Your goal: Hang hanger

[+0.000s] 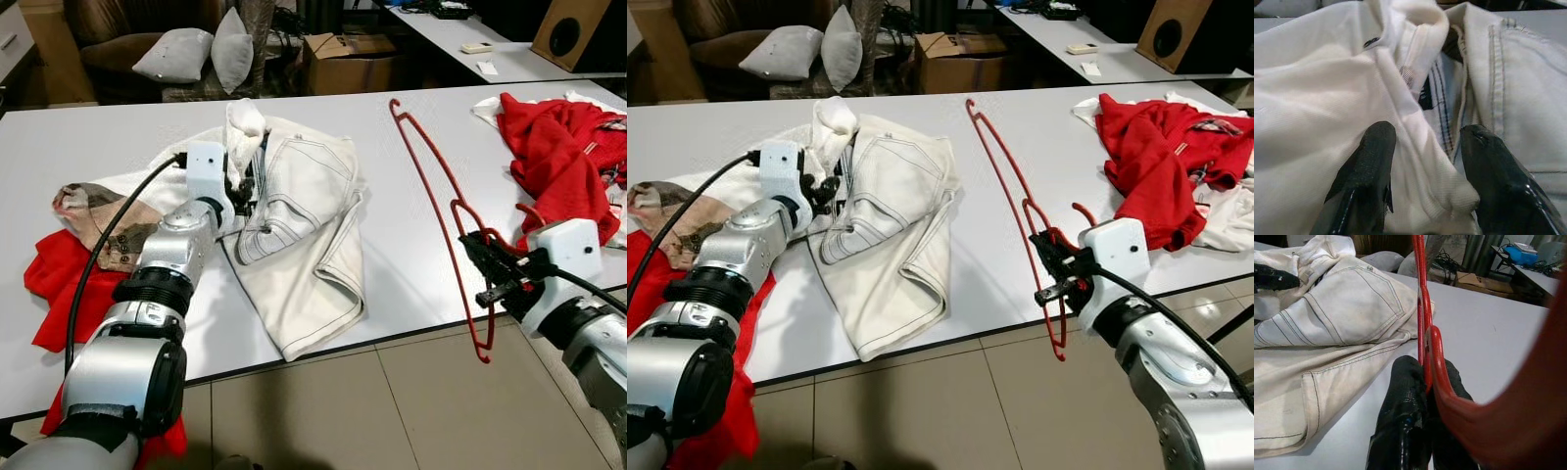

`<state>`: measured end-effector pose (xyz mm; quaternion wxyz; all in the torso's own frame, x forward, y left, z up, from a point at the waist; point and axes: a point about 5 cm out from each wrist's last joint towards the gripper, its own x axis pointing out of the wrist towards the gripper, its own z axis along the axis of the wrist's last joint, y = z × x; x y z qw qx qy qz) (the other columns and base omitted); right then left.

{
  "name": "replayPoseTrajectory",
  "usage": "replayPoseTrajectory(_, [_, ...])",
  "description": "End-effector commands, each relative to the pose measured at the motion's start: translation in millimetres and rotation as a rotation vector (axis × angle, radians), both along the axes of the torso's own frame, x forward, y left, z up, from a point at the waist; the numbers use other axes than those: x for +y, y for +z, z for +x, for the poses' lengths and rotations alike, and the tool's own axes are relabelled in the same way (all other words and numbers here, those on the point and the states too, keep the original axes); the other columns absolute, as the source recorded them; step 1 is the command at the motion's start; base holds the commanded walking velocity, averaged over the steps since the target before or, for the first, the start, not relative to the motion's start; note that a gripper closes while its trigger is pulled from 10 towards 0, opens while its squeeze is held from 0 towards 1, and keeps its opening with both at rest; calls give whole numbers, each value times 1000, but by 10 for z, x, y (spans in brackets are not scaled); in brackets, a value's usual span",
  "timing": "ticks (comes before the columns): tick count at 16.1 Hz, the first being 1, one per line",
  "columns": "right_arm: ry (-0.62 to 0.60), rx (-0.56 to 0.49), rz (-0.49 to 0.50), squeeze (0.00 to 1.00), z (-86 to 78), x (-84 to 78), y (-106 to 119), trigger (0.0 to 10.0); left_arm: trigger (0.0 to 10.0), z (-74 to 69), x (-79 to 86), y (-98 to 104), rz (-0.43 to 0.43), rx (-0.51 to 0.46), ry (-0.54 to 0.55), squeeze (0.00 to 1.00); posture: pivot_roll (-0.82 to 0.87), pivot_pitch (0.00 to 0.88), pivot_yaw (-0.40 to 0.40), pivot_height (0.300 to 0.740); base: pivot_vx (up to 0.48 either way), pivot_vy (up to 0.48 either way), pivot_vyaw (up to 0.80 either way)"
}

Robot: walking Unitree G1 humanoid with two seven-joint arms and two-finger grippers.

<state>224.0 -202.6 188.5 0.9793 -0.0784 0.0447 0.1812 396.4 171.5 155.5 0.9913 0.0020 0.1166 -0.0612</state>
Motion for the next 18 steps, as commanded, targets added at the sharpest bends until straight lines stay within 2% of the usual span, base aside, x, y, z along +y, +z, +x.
replayPoseTrajectory(1, [-1,-11,-2,0,-15,8,41,10000,10000,22,-44,29,18,-5,-2,0,-67,48,-6,740,0,0,0])
replayPoseTrajectory(3, [10,-10,-1,0,-2,28,43,10000,10000,17,-44,-9,71,6,16,0,-65,46,-10,740,0,0,0])
replayPoseTrajectory(4, [12,-11,0,0,4,30,49,10000,5647,16,-18,-26,99,6,43,0,-64,44,-11,740,0,0,0])
replayPoseTrajectory(5, [12,-11,1,0,11,29,56,10000,0,18,5,-29,108,0,63,0,-63,41,-12,740,0,0,0])
replayPoseTrajectory(9, [29,-10,6,0,13,43,58,10000,0,12,1,-32,95,-24,49,0,-59,34,-16,740,0,0,0])
replayPoseTrajectory(14, [41,-13,5,0,35,51,63,10000,0,-16,-51,-130,89,10,19,0,-56,26,-20,740,0,0,0])
replayPoseTrajectory(18, [42,-17,3,0,41,50,66,10000,0,-32,-2,-152,94,13,15,0,-54,25,-20,740,0,0,0])
